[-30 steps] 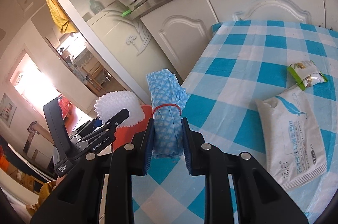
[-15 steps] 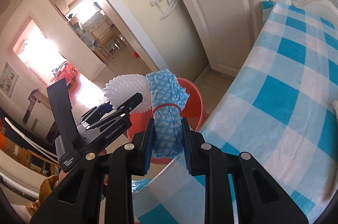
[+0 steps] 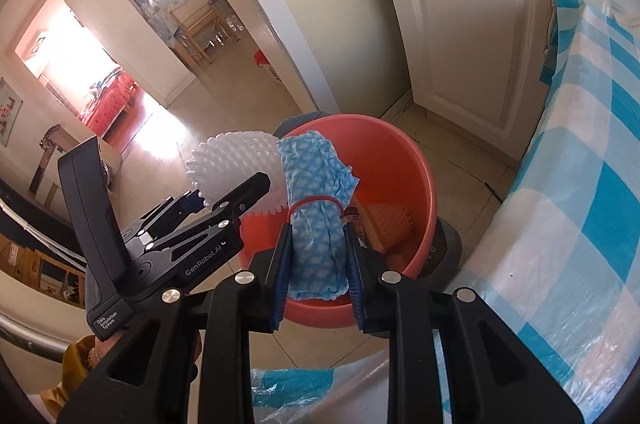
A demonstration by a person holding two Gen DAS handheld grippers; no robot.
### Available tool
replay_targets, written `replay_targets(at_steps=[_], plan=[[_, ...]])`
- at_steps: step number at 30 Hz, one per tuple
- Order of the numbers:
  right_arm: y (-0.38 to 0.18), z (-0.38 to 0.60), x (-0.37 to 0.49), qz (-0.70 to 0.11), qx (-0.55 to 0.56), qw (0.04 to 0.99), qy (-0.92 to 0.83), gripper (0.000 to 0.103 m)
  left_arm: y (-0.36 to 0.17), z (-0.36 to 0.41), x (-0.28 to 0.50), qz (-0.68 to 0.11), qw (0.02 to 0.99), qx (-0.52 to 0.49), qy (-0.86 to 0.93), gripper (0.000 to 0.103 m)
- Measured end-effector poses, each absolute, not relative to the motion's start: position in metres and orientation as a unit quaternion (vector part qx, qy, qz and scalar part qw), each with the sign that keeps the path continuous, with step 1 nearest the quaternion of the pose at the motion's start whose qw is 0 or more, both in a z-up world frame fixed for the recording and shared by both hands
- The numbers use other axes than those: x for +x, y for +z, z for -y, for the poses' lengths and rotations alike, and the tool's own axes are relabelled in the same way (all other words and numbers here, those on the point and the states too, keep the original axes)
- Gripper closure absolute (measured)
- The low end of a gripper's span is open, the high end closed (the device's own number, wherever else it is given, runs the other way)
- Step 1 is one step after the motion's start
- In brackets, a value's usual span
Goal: Collect trash
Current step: 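Open both grippers to drop the net and cloth roll into the bucket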
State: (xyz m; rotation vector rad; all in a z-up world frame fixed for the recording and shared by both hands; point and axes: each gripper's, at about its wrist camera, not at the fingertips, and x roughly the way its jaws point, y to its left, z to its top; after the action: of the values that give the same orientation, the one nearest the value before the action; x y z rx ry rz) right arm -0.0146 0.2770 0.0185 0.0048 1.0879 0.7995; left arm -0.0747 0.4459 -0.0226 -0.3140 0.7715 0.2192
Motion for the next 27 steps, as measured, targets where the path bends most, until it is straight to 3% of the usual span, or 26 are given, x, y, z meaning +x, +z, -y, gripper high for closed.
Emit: replay_targets(at_steps=[5,8,11,15,23,27], plan=[[0.010,-0.286,-0.010,-0.513,-0.006,0.778,0.362,0.073,-0.031,-0.442,-0.072,-0.386,0.906,-0.148,0.095,0.049],[0.006,-0.283,-0.010,-0.518,-0.006,0.777,0.358,0.064,-0.037,-0.438,-0.070,-0.392,0.904,-0.143,0.091,0.047],[0.007,-0.278,-0.013,-0.516,0.002,0.780,0.355,0.060,-0.042,-0.432,-0.065,-0.404,0.901,-0.128,0.088,0.035],[0.019,-0.260,-0.019,-0.502,0.018,0.795,0.340,0.041,-0.046,-0.432,-0.066,-0.413,0.897,-0.116,0.106,0.018],[0.044,-0.186,-0.036,-0.461,0.087,0.828,0.307,0.024,-0.035,-0.428,-0.076,-0.411,0.898,-0.109,0.111,0.013],[0.050,-0.149,-0.048,-0.437,0.107,0.846,0.286,0.023,-0.026,-0.417,-0.079,-0.409,0.900,-0.098,0.111,0.012]])
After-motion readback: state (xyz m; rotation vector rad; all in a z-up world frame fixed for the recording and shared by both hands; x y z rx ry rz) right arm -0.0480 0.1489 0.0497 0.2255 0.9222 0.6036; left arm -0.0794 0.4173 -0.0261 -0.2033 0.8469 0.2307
